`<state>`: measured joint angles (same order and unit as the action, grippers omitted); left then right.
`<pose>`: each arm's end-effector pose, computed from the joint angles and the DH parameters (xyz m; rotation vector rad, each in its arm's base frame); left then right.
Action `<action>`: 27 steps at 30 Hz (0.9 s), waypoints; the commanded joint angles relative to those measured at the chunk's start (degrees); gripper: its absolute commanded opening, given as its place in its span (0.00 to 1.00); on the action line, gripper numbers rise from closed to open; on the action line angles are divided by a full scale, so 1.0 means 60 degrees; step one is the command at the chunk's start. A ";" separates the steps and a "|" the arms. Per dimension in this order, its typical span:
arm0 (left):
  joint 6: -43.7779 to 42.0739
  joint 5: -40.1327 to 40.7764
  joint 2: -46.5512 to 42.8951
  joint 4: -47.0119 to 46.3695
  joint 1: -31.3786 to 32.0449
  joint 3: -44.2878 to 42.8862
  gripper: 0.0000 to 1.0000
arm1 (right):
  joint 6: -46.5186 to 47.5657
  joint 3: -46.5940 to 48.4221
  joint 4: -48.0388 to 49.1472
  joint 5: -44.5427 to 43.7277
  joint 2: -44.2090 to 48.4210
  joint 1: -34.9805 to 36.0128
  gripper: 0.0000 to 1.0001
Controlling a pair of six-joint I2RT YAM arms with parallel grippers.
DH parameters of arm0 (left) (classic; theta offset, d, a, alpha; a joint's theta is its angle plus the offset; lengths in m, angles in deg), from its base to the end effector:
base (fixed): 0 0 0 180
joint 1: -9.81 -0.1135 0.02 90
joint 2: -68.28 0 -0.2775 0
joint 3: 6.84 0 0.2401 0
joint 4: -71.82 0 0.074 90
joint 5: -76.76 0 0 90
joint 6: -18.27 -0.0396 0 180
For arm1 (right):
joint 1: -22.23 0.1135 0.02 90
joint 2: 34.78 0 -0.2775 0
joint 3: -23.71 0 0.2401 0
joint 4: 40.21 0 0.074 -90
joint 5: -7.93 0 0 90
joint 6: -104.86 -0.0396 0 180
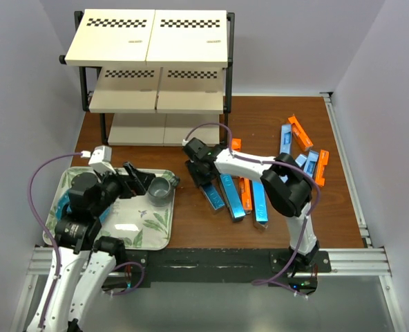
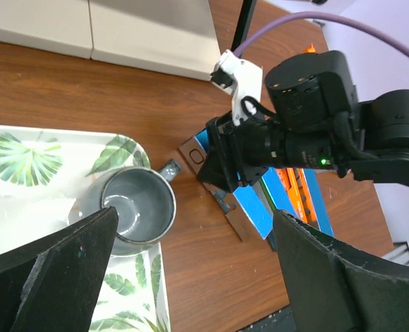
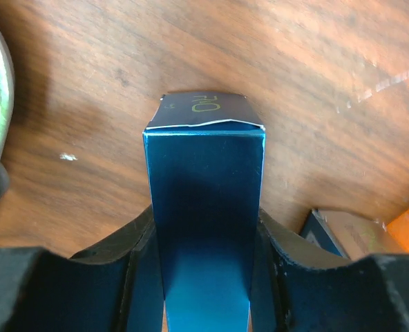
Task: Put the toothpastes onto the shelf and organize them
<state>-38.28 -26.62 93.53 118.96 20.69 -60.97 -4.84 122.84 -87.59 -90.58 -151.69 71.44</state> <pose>0.0828 -0.0253 0.3126 -0.2187 1.9383 -0.7413 0.2800 0.3155 0.1849 -0.6441 2.6189 0.1706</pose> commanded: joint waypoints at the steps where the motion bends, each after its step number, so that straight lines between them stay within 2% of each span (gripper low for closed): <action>1: -0.0141 -0.0537 0.0170 -0.0522 0.0136 0.0135 1.00 | -0.0933 -0.0676 0.0254 -0.0222 0.1215 0.0060 0.29; 5: -0.0272 -0.0566 0.0521 -0.0566 0.0180 0.0033 1.00 | -0.2046 -0.1816 0.0898 -0.0047 0.2532 -0.0028 0.22; 12: 0.0078 -0.1400 0.1342 -0.1269 0.0311 0.0047 1.00 | -0.4782 -0.3972 0.2756 0.0686 0.5344 -0.0613 0.21; 17: 0.0415 -0.1592 0.1723 -0.2088 0.0516 0.0164 1.00 | -0.6264 -0.5405 0.3403 0.0556 0.7451 -0.1331 0.20; 23: 0.0972 -0.1081 0.2323 -0.3012 0.1716 -0.0098 0.99 | -0.7730 -0.6535 0.3682 0.0028 0.9081 -0.1683 0.20; 26: 0.1046 -0.0261 0.2777 -0.3465 0.2916 -0.0332 1.00 | -0.8302 -0.6916 0.3712 -0.0192 0.9799 -0.1713 0.20; 27: 0.1075 0.0220 0.2923 -0.3568 0.3644 -0.0420 1.00 | -0.8433 -0.6962 0.3654 -0.0250 1.0004 -0.1713 0.20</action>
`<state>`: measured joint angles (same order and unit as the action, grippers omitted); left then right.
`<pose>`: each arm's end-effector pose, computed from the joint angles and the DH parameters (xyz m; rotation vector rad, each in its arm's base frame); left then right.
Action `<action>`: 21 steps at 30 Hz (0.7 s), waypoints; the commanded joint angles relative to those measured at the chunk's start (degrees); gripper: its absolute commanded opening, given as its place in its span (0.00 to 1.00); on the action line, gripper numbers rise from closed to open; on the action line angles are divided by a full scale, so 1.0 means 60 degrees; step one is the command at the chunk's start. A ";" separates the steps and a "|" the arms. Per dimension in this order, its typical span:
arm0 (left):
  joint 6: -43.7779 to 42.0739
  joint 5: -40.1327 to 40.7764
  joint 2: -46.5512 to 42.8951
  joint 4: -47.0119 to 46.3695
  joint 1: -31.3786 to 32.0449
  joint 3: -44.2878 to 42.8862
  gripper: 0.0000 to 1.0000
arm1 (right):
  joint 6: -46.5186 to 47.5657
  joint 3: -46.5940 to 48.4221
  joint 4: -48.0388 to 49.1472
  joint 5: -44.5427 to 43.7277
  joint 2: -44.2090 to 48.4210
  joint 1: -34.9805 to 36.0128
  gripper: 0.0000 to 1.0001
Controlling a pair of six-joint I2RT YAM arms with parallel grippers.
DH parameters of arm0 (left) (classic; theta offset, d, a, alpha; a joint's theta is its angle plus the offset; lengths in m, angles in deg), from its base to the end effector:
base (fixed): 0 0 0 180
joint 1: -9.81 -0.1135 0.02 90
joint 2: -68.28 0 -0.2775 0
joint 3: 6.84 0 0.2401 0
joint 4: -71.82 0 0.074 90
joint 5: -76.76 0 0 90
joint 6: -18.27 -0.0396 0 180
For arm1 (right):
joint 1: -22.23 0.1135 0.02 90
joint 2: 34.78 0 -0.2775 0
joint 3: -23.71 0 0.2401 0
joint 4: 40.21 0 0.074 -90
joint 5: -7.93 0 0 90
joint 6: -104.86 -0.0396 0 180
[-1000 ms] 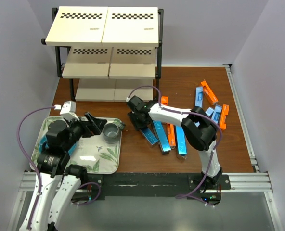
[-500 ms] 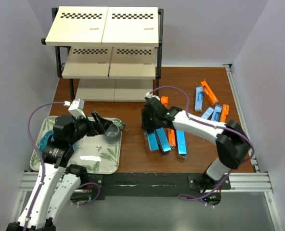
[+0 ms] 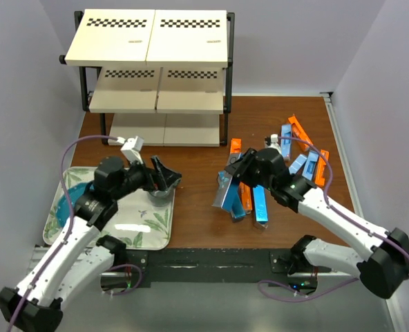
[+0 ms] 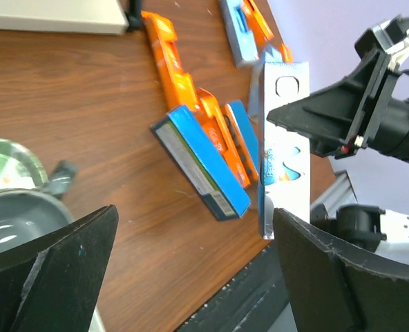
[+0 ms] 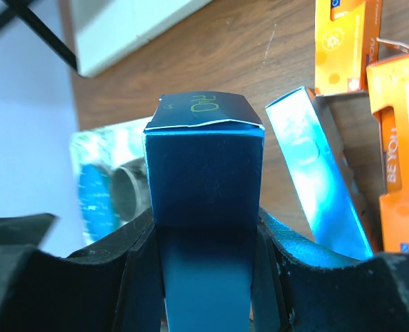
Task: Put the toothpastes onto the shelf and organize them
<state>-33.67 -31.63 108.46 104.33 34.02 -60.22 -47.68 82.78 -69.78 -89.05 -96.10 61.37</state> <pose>0.1290 -0.0717 0.3105 -0.0133 2.0301 -1.0191 0.1760 0.1370 0.2878 0.5338 2.1993 0.8886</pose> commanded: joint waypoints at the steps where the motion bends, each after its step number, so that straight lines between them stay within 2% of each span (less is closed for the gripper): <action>1: 0.0321 0.1320 0.0799 -0.1277 0.1792 -0.0647 1.00 | -0.1353 -0.0299 0.0583 -0.0637 0.0858 -0.0033 0.20; 6: 0.0175 0.2828 0.1841 -0.1775 0.3973 -0.1262 1.00 | -0.1748 -0.0533 0.0509 -0.0843 0.1415 -0.0063 0.20; 10: 0.0233 0.3036 0.2427 -0.2551 0.4768 -0.1395 1.00 | -0.1954 -0.0636 0.0509 -0.0872 0.1679 -0.0092 0.20; 17: 0.0540 0.4163 0.3146 -0.3194 0.5896 -0.1439 1.00 | -0.2247 -0.0842 0.0714 -0.0887 0.1885 -0.0063 0.20; 21: 0.1095 0.4894 0.3526 -0.3096 0.6336 -0.1468 1.00 | -0.2364 -0.0871 0.0801 -0.0872 0.1885 -0.0077 0.20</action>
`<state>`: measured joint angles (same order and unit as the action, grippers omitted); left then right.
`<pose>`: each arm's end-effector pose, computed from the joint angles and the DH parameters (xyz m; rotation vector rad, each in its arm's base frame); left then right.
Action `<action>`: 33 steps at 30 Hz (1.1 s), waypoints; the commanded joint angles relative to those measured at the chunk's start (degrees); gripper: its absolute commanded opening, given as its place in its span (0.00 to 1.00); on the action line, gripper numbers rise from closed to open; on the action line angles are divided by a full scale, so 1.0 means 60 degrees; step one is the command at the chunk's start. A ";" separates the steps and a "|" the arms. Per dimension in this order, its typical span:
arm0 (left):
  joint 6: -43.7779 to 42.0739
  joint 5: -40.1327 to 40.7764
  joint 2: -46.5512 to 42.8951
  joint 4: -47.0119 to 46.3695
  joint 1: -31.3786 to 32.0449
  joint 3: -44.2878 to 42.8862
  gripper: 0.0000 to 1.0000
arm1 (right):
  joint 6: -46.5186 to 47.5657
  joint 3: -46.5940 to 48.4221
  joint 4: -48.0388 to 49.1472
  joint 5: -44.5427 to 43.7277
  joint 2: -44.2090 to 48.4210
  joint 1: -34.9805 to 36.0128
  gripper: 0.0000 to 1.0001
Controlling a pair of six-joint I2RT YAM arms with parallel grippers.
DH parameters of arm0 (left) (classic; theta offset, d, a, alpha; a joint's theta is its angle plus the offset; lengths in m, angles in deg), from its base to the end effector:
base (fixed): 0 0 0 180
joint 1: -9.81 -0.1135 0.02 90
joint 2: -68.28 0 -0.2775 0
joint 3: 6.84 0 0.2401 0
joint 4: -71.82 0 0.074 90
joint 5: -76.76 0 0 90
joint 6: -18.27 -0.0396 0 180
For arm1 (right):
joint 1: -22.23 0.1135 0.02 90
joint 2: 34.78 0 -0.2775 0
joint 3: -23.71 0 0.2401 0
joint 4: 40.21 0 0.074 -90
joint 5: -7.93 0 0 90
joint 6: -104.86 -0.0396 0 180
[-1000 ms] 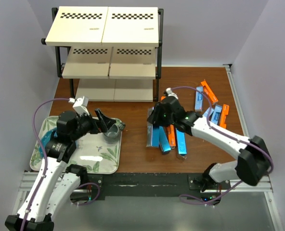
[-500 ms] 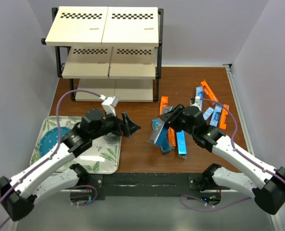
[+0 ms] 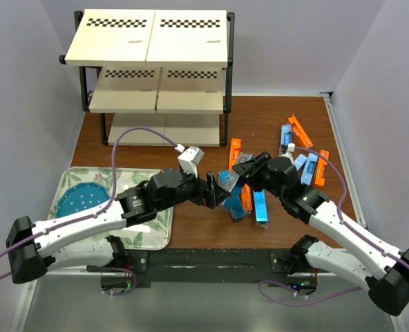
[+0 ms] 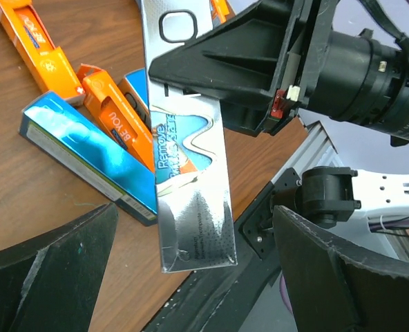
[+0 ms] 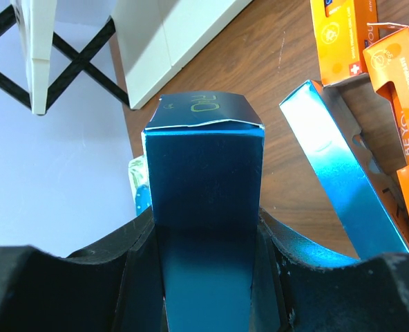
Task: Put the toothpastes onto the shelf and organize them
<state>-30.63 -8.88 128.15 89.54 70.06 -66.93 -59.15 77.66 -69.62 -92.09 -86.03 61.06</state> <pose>0.1163 -0.1974 0.3203 0.2832 2.0214 -1.1081 0.1501 0.1119 0.2904 0.7766 2.0571 1.0209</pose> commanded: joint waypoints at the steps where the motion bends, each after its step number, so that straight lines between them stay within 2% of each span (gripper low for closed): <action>1: 0.0664 0.1148 0.0390 -0.0571 0.0359 -0.0364 1.00 | -0.0466 -0.0033 0.0805 -0.0351 0.0206 -0.0026 0.21; 4: 0.0796 0.1309 0.0610 -0.0570 0.0520 -0.0379 1.00 | -0.0510 -0.0048 0.0864 -0.0322 0.0176 -0.0026 0.21; 9: 0.0913 0.1529 0.0831 -0.0219 0.0623 -0.0481 0.95 | -0.0598 -0.0135 0.0937 -0.0322 0.0176 -0.0026 0.21; 14: 0.0870 0.1603 0.0933 -0.0219 0.0666 -0.0496 0.84 | -0.0686 -0.0121 0.1010 -0.0278 0.0074 -0.0041 0.21; 23: 0.0606 0.1529 0.1402 -0.0189 0.0813 -0.0789 0.77 | -0.0715 -0.0150 0.1157 -0.0190 -0.0102 -0.0070 0.20; 27: 0.0562 0.1573 0.1519 -0.0204 0.0871 -0.0848 0.66 | -0.0730 -0.0179 0.1230 -0.0103 -0.0117 -0.0070 0.20; 28: 0.0562 0.1588 0.1520 -0.0190 0.0886 -0.0877 0.60 | -0.0730 -0.0194 0.1259 -0.0073 -0.0146 -0.0085 0.20; 30: 0.0533 0.1617 0.1578 -0.0189 0.0915 -0.0906 0.54 | -0.0745 -0.0238 0.1303 -0.0029 -0.0160 -0.0085 0.21; 31: 0.0532 0.1632 0.1578 -0.0189 0.0916 -0.0921 0.47 | -0.0745 -0.0267 0.1318 -0.0014 -0.0146 -0.0099 0.21; 33: 0.0518 0.1719 0.1534 -0.0146 0.0930 -0.0921 0.41 | -0.0745 -0.0282 0.1333 0.0015 -0.0131 -0.0114 0.21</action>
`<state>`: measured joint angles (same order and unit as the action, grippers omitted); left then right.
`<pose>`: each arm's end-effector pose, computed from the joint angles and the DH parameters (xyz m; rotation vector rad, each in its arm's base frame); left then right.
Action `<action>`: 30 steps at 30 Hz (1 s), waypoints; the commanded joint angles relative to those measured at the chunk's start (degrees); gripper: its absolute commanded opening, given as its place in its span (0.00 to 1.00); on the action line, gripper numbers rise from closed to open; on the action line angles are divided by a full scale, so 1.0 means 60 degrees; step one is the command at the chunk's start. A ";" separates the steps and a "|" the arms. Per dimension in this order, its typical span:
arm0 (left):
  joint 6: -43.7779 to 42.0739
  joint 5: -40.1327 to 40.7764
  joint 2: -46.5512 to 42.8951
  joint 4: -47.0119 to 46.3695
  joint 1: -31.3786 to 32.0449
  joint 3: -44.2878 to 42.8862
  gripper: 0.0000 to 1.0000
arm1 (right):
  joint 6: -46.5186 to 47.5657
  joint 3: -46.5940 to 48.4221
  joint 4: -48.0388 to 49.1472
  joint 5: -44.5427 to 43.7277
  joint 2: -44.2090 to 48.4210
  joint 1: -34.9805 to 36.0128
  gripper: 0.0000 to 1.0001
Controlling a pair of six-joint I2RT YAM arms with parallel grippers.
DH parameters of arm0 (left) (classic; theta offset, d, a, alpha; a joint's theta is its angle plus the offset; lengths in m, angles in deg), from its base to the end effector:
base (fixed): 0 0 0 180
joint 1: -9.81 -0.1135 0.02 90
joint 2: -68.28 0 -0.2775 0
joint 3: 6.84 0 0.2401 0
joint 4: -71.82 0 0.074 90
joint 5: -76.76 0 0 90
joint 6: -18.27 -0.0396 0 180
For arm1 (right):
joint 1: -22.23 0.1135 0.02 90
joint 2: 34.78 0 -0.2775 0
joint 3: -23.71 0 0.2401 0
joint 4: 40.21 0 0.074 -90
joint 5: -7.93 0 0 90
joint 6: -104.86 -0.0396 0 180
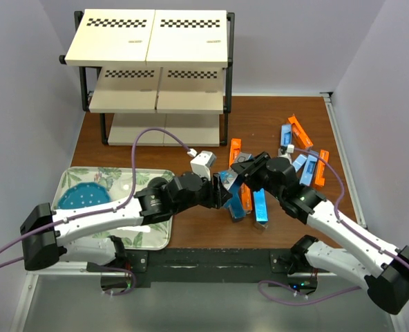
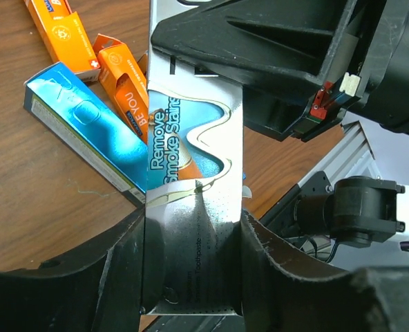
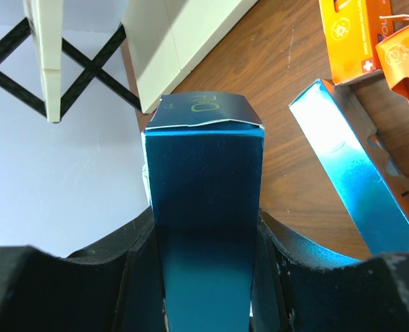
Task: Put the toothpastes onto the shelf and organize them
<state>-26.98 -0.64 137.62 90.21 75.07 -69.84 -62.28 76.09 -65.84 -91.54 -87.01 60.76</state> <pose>0.1179 -0.2353 0.2995 0.2315 2.1271 -0.9845 0.1544 0.1146 0.2848 0.8325 2.0300 1.0741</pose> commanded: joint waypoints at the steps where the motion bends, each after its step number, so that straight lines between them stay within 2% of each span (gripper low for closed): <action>1: -0.0105 0.0390 -0.0072 -0.0258 0.0096 -0.0422 0.35 | -0.0209 -0.0034 0.0717 -0.0062 0.0033 -0.0063 0.22; 4: -0.0193 0.0580 -0.0189 -0.0141 0.0096 -0.0393 0.27 | -0.0092 -0.0020 0.0732 -0.0032 0.0062 -0.0107 0.33; 7: -0.0310 0.0800 -0.0321 0.0034 0.0096 -0.0393 0.24 | 0.0229 0.0111 0.0732 0.0026 0.0091 -0.0136 0.51; 8: -0.0412 0.0989 -0.0351 0.0122 0.0082 -0.0407 0.24 | 0.0433 0.0156 0.0645 0.0041 0.0091 -0.0165 0.61; 10: -0.0529 0.1195 -0.0468 0.0356 0.0067 -0.0465 0.20 | 0.0698 0.0374 0.0484 0.0027 0.0149 -0.0209 0.69; 11: -0.0660 0.1413 -0.0497 0.0458 0.0052 -0.0495 0.20 | 0.0989 0.0448 0.0309 0.0012 0.0179 -0.0239 0.77; 14: -0.0939 0.1635 -0.0629 0.0912 -0.0167 -0.0597 0.18 | 0.1546 0.0741 -0.0174 -0.0207 0.0354 -0.0282 0.88; 18: -0.1378 0.1285 -0.0994 0.1483 -0.1030 -0.0568 0.17 | 0.2206 0.1151 -0.0774 -0.0413 0.0516 -0.0327 0.94; 21: -0.1876 0.0918 -0.1214 0.2111 -0.2084 -0.0670 0.17 | 0.2807 0.1576 -0.1347 -0.0588 0.0560 -0.0341 0.98; 30: -0.3707 0.0405 -0.0645 0.4076 -0.4824 -0.1812 0.15 | 0.4389 0.2572 -0.2606 -0.1306 0.0765 -0.0356 0.99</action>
<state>-42.15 2.99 132.55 111.48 50.72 -76.05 -42.56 87.26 -77.01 -95.59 -83.23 58.90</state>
